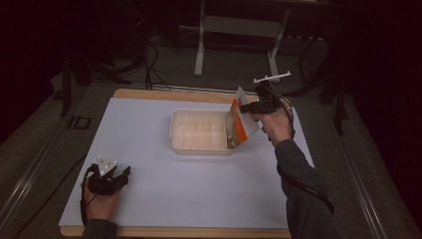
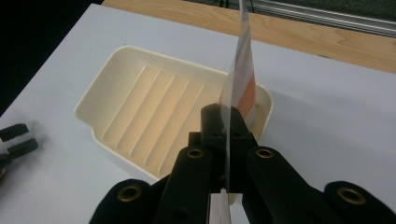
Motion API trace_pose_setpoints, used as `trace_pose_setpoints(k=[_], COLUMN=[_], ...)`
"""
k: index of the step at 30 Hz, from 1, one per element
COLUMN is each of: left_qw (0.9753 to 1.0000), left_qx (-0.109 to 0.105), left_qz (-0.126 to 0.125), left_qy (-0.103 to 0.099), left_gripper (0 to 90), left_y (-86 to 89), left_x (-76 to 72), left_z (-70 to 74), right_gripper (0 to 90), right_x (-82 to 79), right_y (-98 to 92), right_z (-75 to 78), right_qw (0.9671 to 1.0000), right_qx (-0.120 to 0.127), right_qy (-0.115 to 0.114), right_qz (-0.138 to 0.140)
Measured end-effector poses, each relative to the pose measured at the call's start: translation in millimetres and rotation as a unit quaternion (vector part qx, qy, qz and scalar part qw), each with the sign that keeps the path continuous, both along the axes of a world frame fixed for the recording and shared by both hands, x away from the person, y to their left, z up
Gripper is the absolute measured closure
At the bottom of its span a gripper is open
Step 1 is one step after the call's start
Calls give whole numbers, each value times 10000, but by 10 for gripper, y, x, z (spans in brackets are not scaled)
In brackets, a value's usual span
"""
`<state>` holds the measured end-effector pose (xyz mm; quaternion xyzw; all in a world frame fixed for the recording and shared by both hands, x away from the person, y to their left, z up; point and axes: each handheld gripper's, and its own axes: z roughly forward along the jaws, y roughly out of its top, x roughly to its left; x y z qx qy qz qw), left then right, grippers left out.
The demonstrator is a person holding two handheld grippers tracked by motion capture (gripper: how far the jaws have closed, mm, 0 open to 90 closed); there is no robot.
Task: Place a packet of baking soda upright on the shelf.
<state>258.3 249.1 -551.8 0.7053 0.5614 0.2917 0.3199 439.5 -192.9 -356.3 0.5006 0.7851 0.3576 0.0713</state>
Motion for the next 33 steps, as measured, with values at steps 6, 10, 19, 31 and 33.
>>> trace_pose_setpoints(k=[6, 10, 19, 31, 33], left_qw=[10000, 10000, 10000, 10000, 10000], left_qx=[9, 4, -26, -46, -66], left_qz=[-2, -6, -11, 2, 11], left_qy=[-1, 4, -9, -22, -36], left_gripper=[490, 490, 489, 489, 488], left_y=[-2, -1, 3, 8, 10], left_x=[-1, -1, -4, -8, -9], left_z=[0, 0, 3, 4, 4], right_gripper=[900, 897, 623, 319, 295], right_x=[40, 66, 132, 71, 33], right_y=[43, 90, 139, 61, 33], right_z=[-50, -96, -253, -258, -220], right_qw=[9998, 9997, 9996, 9997, 9995], right_qx=[57, -47, -82, -85, -31], right_qy=[-4, -25, -124, -227, -314], right_qz=[-176, -246, -259, 6, 40])
